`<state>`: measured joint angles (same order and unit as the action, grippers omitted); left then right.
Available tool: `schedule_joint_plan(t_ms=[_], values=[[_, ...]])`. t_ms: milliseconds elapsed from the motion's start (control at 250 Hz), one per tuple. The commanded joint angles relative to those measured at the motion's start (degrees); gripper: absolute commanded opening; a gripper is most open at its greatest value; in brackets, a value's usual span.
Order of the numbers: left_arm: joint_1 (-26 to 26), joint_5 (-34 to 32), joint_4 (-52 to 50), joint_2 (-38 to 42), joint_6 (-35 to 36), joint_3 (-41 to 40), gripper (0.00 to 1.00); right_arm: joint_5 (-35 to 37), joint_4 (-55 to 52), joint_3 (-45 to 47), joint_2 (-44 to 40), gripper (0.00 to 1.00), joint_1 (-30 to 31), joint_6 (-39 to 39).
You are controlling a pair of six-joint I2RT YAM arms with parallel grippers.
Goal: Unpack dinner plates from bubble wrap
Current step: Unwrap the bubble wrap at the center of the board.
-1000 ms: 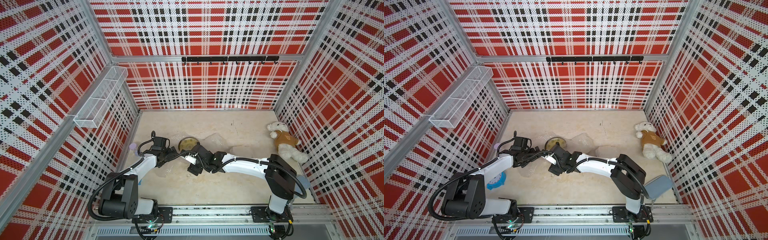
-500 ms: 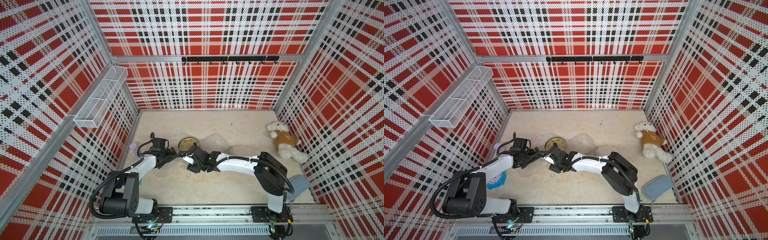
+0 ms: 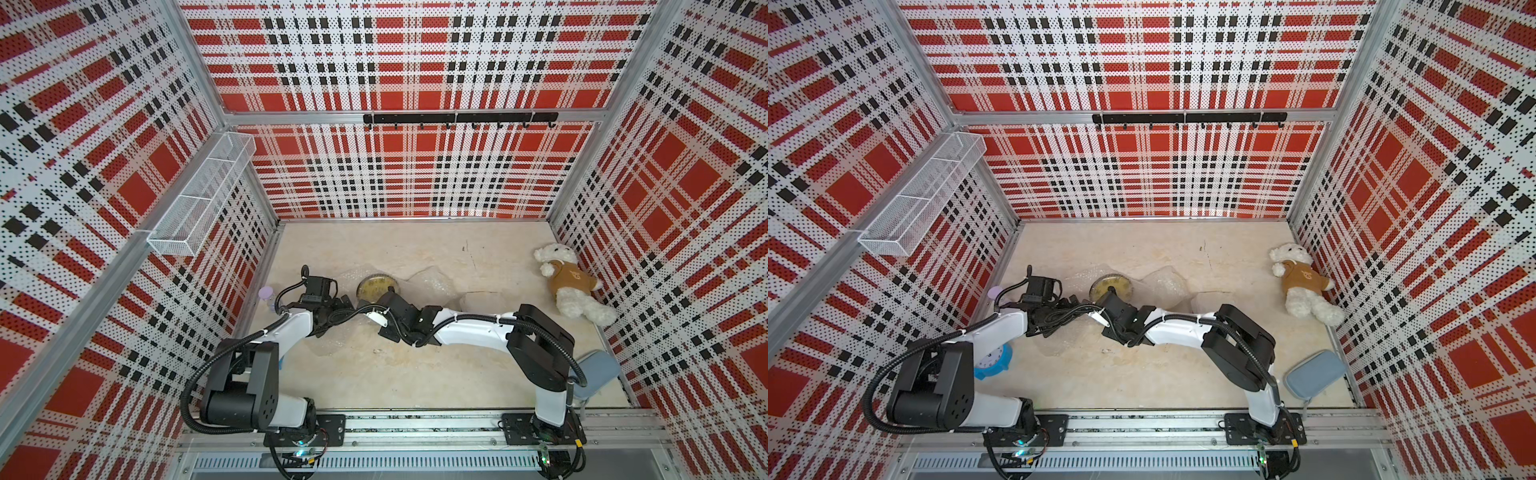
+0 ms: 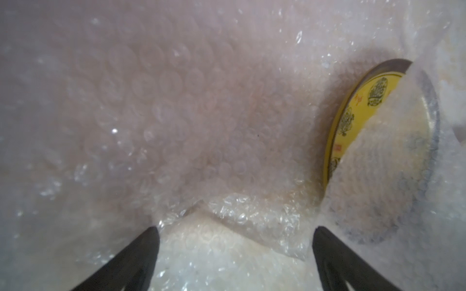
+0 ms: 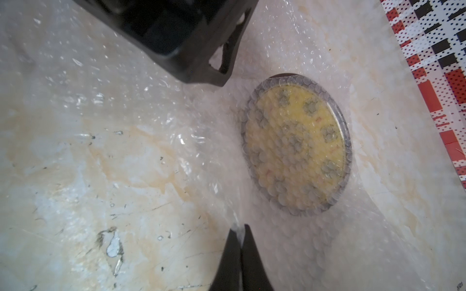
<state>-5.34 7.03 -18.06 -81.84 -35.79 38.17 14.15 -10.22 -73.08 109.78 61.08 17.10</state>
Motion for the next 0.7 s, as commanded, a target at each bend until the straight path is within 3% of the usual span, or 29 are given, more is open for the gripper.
schedule_joint_plan(t_ms=[0, 696], values=[[0.47, -0.78, 0.84, -1.30, 0.10, -1.51, 0.97, 0.06, 2.92, -0.35, -3.10, 0.00, 0.19, -0.40], [0.43, -4.01, 1.10, -0.69, 0.31, -3.43, 0.97, -10.32, 1.61, -0.02, -7.75, 0.00, -8.11, -10.01]])
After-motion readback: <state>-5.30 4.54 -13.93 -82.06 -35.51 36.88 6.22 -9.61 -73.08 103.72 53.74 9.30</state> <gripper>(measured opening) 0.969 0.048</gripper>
